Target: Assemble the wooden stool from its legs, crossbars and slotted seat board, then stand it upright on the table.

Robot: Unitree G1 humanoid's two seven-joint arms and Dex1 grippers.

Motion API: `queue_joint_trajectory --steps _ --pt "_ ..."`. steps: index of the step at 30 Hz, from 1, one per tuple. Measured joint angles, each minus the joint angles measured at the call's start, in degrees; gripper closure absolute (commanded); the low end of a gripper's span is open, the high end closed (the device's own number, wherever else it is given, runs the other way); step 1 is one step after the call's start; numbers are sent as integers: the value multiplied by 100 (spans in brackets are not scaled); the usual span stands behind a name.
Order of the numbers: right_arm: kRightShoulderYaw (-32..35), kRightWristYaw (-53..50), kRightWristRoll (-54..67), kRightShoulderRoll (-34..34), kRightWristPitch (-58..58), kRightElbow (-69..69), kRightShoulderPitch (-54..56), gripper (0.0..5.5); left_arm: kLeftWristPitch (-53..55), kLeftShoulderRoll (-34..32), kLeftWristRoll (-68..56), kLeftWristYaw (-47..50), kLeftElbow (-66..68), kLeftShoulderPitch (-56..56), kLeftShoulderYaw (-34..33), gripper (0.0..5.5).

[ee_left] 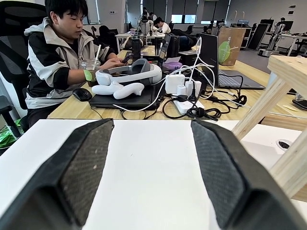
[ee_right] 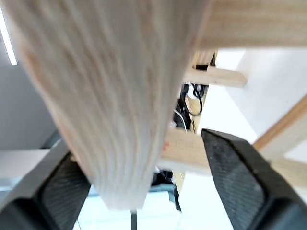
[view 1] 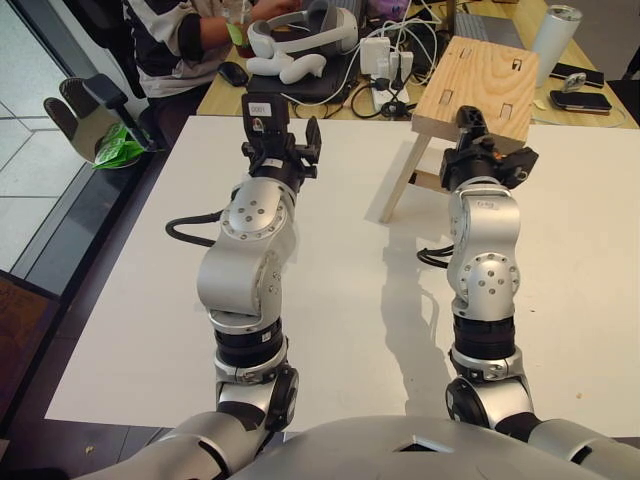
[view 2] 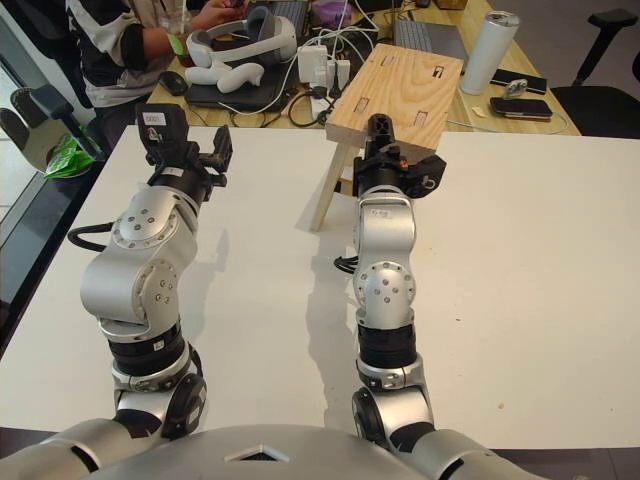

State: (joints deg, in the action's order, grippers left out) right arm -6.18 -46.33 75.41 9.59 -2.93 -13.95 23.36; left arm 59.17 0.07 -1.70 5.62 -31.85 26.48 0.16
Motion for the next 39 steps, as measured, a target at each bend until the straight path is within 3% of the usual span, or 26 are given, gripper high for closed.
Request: queue_joint_trajectory --steps 6,8,10,12,16,22,24,28,33,35,39 --pt "-1053 -78 241 -237 1796 -663 -91 132 -212 -10 53 90 43 55 -128 246" --pt "-1323 179 -273 -421 2263 -845 -82 132 -261 -4 64 126 50 81 -181 246" --pt "-1457 841 -1523 -1128 2498 -1102 621 132 -327 9 64 161 54 101 -298 246" --pt "-1220 1472 -2502 -1704 2458 -850 1560 132 -369 49 63 210 60 104 -390 246" --pt "-737 2567 -4456 -2597 2032 1063 3366 132 -376 220 63 286 99 96 -407 246" --pt "-20 3308 -5688 -2712 1056 2717 4592 132 -376 224 65 293 97 89 -429 246" --pt "251 3283 -5659 -2447 1283 2928 4473 132 -374 234 65 301 94 89 -429 246" --pt "995 2579 -4859 -1622 3377 3250 3158 132 -374 235 64 304 87 82 -454 246" --pt "1359 2168 -4599 -1251 4733 1927 2604 132 -368 250 65 309 88 -18 -454 246" --pt "1115 2291 -4854 -1247 4554 1458 2298 132 -368 273 67 321 82 -39 -453 246" --pt "-71 3343 -6169 -1862 2807 -131 699 132 -643 551 -114 373 -42 -47 -704 246"
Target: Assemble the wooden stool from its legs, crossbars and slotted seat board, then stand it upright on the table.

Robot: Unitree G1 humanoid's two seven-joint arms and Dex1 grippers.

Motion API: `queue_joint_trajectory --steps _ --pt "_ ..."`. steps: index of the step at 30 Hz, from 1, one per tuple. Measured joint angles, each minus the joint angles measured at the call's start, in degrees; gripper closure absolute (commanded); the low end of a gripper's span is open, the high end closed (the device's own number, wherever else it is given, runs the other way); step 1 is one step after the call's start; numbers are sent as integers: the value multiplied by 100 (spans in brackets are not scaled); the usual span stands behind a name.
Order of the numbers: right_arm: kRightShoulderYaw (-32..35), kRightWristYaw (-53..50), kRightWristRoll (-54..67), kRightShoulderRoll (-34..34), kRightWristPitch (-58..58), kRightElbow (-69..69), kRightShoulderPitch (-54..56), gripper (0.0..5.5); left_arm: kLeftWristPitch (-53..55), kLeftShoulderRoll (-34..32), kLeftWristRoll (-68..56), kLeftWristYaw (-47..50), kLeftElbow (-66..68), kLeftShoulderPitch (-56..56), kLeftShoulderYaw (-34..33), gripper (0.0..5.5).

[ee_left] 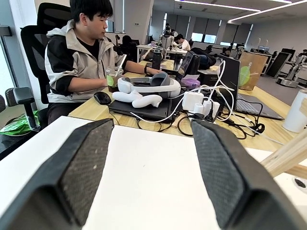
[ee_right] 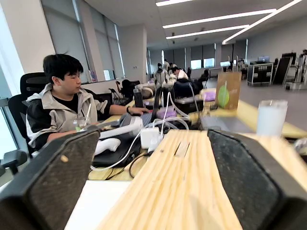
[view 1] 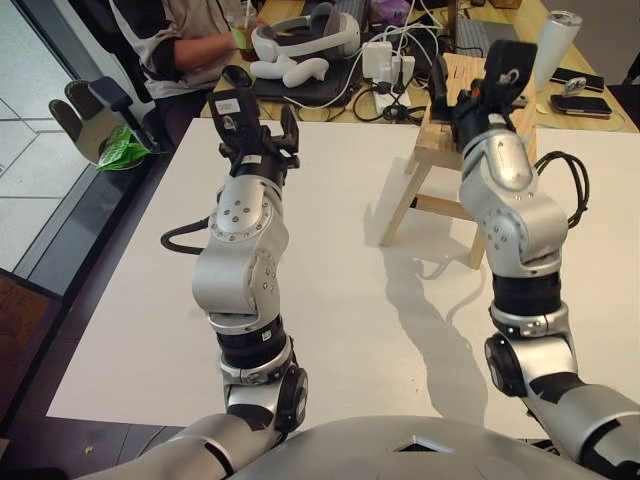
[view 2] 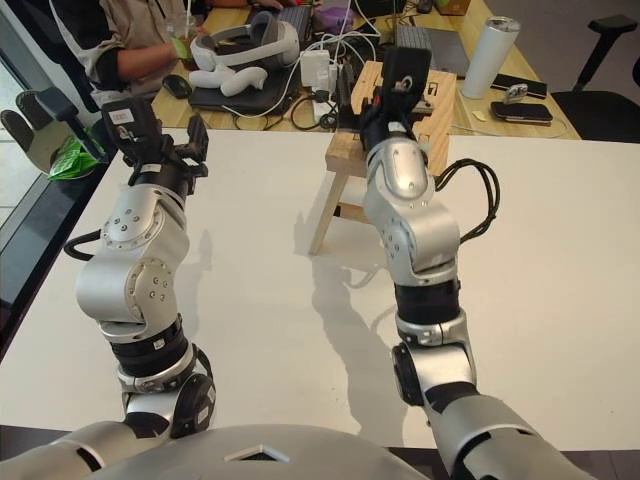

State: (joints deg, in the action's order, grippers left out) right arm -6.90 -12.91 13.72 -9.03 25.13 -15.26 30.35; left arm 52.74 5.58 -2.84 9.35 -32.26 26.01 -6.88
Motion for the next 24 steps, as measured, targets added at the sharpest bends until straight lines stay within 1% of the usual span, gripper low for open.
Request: queue_joint_trajectory --steps 1,2,4,5,7,9,11,13,17,20,24 --pt "-78 117 -113 -71 -185 -263 -237 132 -79 69 -60 -3 -49 -9 -20 246" --pt "-202 279 -261 -105 -512 -800 -748 132 -279 184 -130 -4 -129 -94 -27 246" --pt "-414 434 -540 -155 -917 -1302 -1413 132 -506 294 -186 -11 -232 -339 81 246" --pt "-573 507 -794 -240 -1213 -1506 -1899 132 -668 200 -204 -13 -276 -470 128 246" --pt "-722 632 -1002 -350 -1404 -1720 -2402 132 -914 88 -187 -57 -298 -678 273 246" --pt "-880 876 -1076 -503 -1464 -2092 -3143 132 -1422 -210 -156 -228 -299 -1372 779 246" --pt "-925 973 -1078 -496 -1413 -2356 -3610 132 -1900 -253 -158 -364 -132 -2518 1272 246" --pt "-973 984 -1078 -370 -1311 -2492 -3851 132 -2294 -275 -160 -434 -32 -2939 1617 246" --pt "-887 854 -1072 -29 -1219 -2517 -4346 132 -2752 -293 -161 -508 -204 -3215 1838 246" --pt "-737 760 -1084 149 -1213 -2529 -4432 132 -2933 -291 -79 -506 -297 -3535 2036 246" --pt "-661 725 -1195 275 -1214 -2530 -4513 132 -2994 -277 -9 -467 -241 -3599 2021 246"
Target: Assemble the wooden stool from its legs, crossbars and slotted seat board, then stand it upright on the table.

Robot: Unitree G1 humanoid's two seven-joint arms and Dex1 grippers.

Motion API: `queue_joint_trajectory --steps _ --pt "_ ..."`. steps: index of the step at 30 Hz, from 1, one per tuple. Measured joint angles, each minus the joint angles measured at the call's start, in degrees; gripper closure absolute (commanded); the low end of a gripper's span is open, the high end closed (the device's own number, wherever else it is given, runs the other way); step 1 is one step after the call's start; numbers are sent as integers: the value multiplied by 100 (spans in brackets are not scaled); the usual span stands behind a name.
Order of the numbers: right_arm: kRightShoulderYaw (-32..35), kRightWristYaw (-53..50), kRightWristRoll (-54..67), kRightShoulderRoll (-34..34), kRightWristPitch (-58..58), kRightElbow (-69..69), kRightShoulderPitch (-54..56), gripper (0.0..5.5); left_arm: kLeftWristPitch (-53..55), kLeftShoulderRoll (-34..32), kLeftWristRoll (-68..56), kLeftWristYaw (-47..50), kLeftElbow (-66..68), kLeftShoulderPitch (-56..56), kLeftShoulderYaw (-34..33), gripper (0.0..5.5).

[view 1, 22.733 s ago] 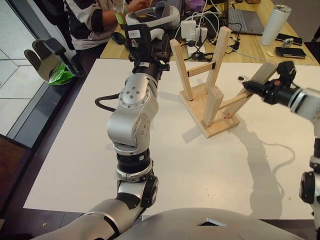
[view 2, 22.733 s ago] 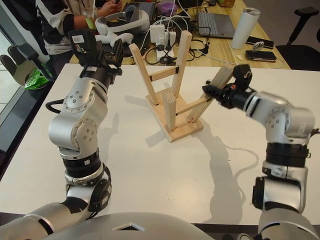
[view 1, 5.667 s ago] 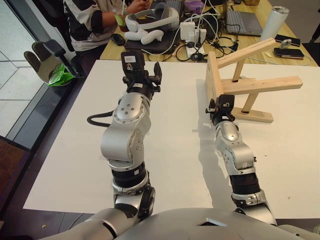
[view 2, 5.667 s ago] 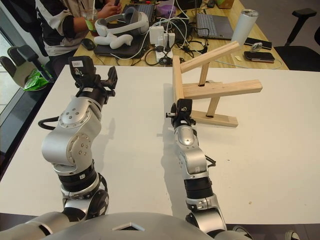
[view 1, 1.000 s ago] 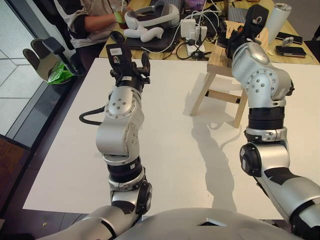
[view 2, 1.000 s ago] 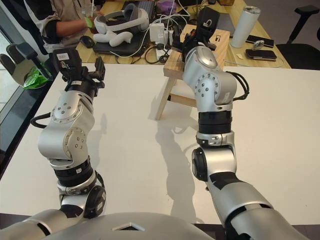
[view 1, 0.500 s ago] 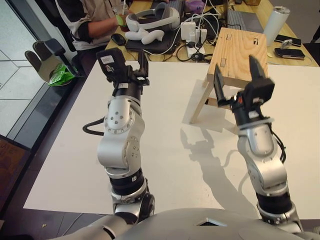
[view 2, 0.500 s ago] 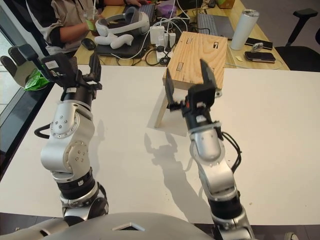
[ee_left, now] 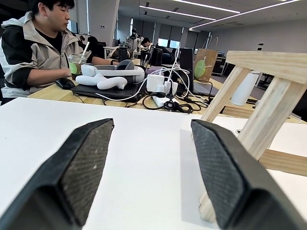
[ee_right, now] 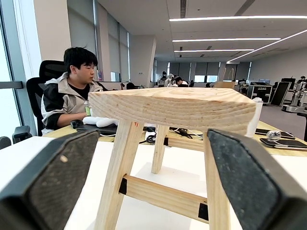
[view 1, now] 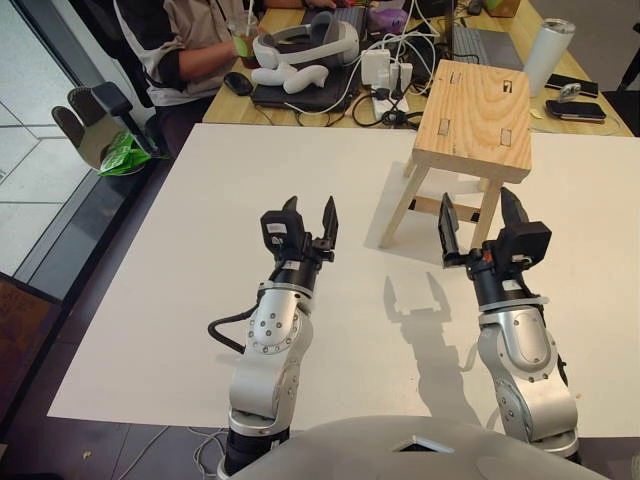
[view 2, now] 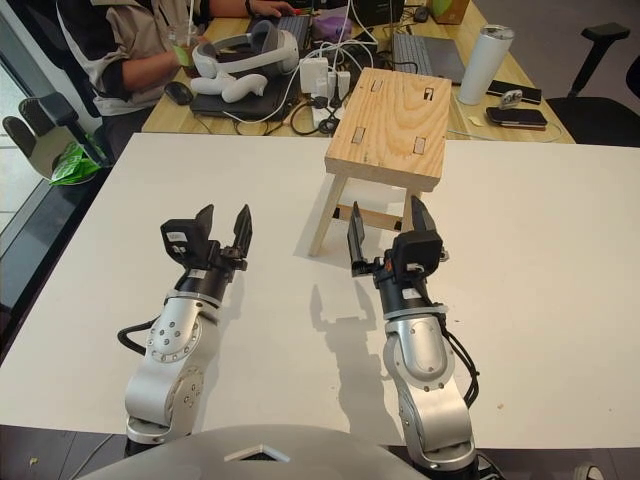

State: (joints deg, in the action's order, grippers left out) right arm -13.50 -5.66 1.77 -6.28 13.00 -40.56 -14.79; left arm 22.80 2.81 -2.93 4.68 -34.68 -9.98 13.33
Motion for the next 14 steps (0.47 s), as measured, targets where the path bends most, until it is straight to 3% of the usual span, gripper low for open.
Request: queue_joint_trajectory --steps 14 --pt "-25 163 -501 129 -34 -18 13 132 -84 4 -5 -22 142 -18 -39 246"
